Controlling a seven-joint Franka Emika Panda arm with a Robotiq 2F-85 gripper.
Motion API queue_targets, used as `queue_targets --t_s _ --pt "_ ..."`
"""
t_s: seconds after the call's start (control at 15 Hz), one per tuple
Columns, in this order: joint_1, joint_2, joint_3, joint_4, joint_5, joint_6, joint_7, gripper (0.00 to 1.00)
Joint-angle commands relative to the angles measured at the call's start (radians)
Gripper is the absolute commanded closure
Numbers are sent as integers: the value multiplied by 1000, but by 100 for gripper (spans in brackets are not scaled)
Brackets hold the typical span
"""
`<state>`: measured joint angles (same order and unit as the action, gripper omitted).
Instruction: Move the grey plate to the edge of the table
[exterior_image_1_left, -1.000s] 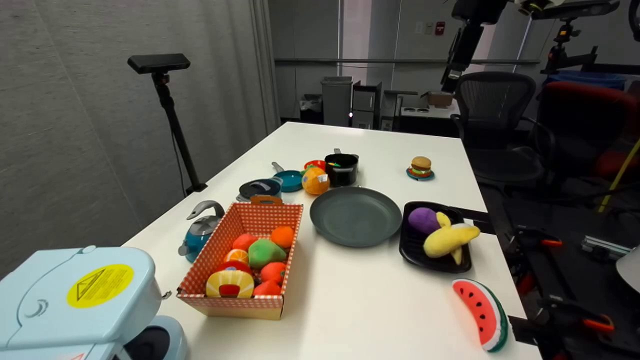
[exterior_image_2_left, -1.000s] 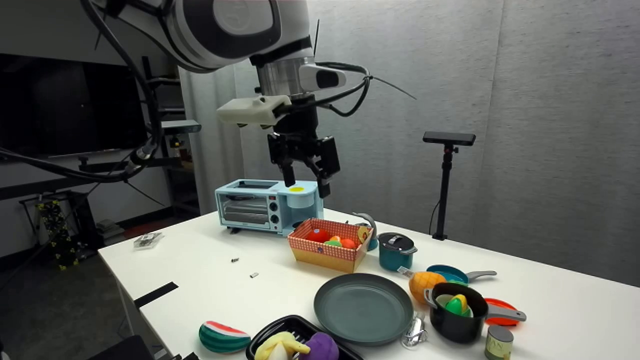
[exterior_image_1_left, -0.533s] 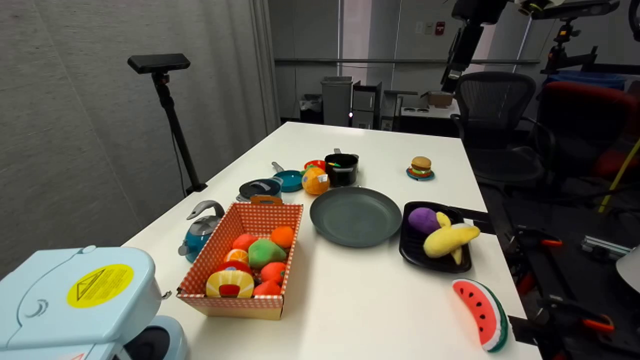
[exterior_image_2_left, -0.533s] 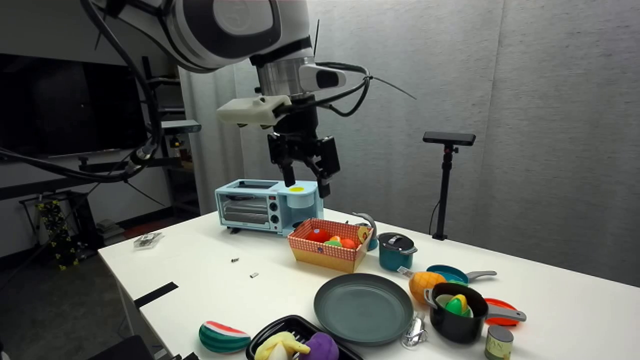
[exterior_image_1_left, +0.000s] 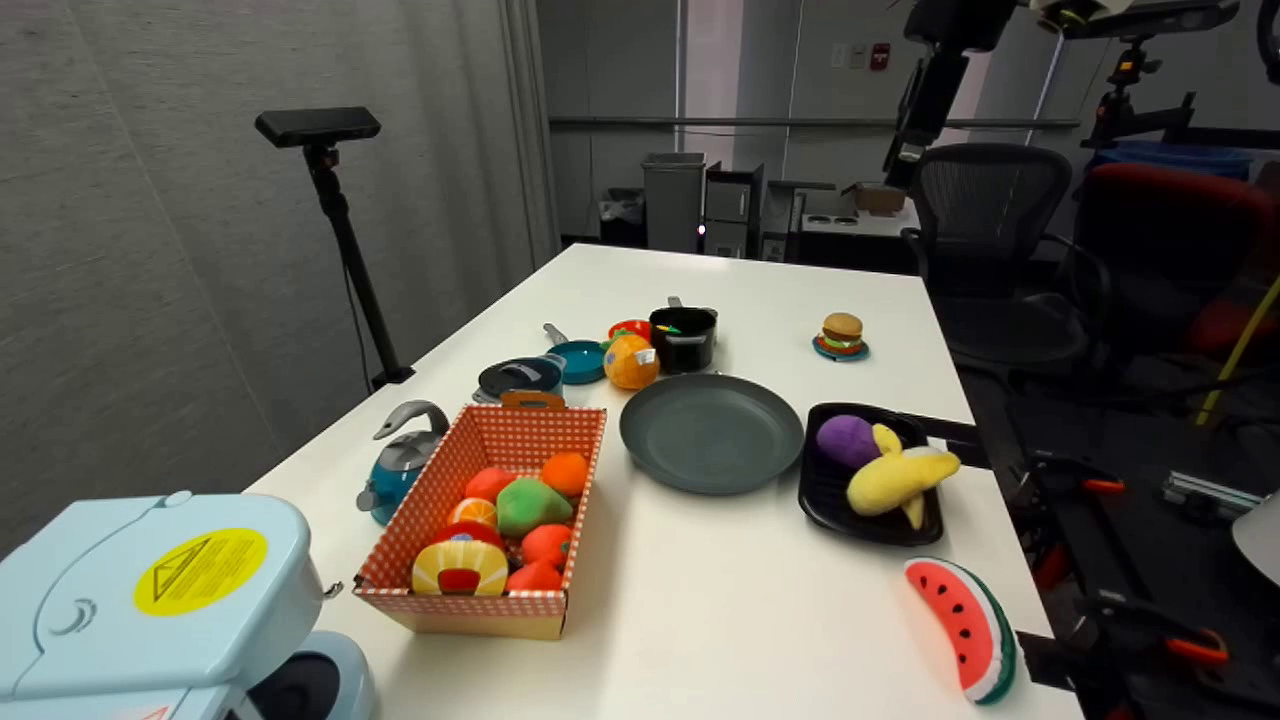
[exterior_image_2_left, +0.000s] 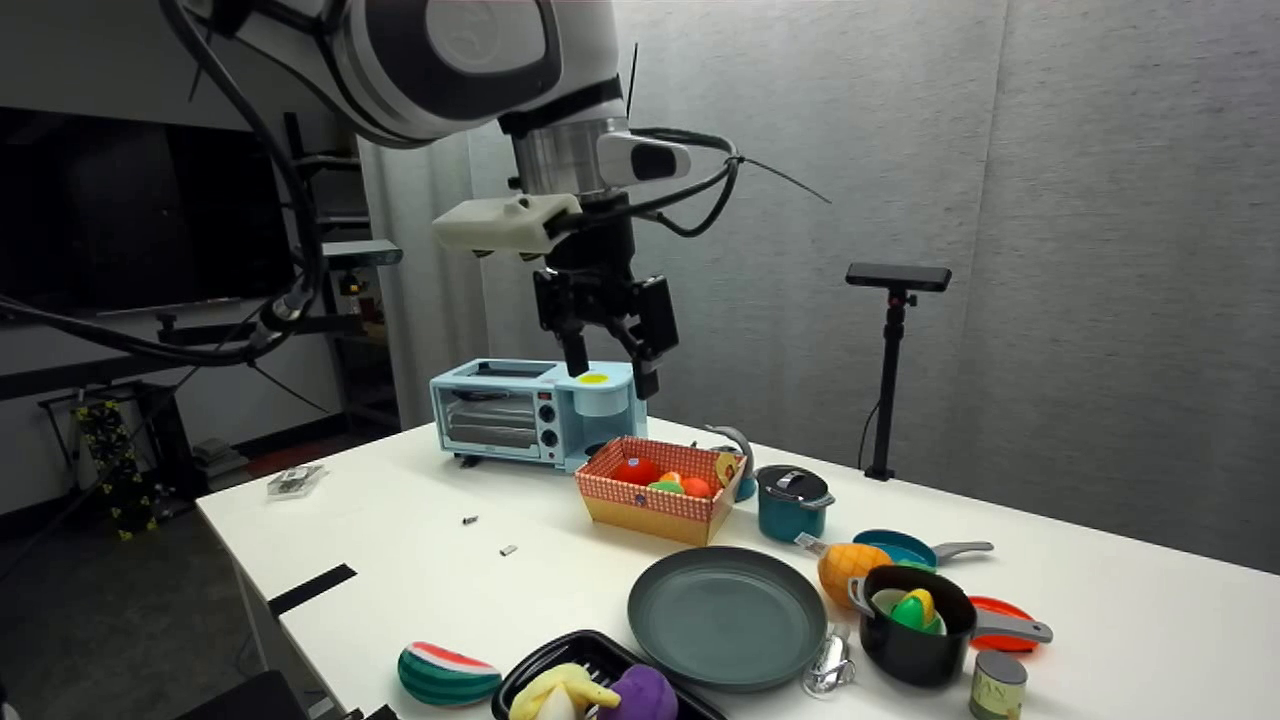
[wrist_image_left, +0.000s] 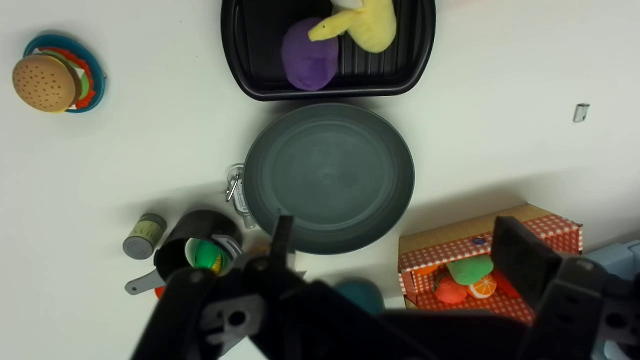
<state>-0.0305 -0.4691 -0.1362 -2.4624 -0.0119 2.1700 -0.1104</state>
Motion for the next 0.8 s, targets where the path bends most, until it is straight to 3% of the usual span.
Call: queue_targets --t_s 0.0,0.47,0.73 --pt "1 -13 -4 -20 18 -4 -63 0" --pt "26 -22 -37 -122 33 52 -269 0" --pt "55 -18 -71 -206 64 182 -407 0"
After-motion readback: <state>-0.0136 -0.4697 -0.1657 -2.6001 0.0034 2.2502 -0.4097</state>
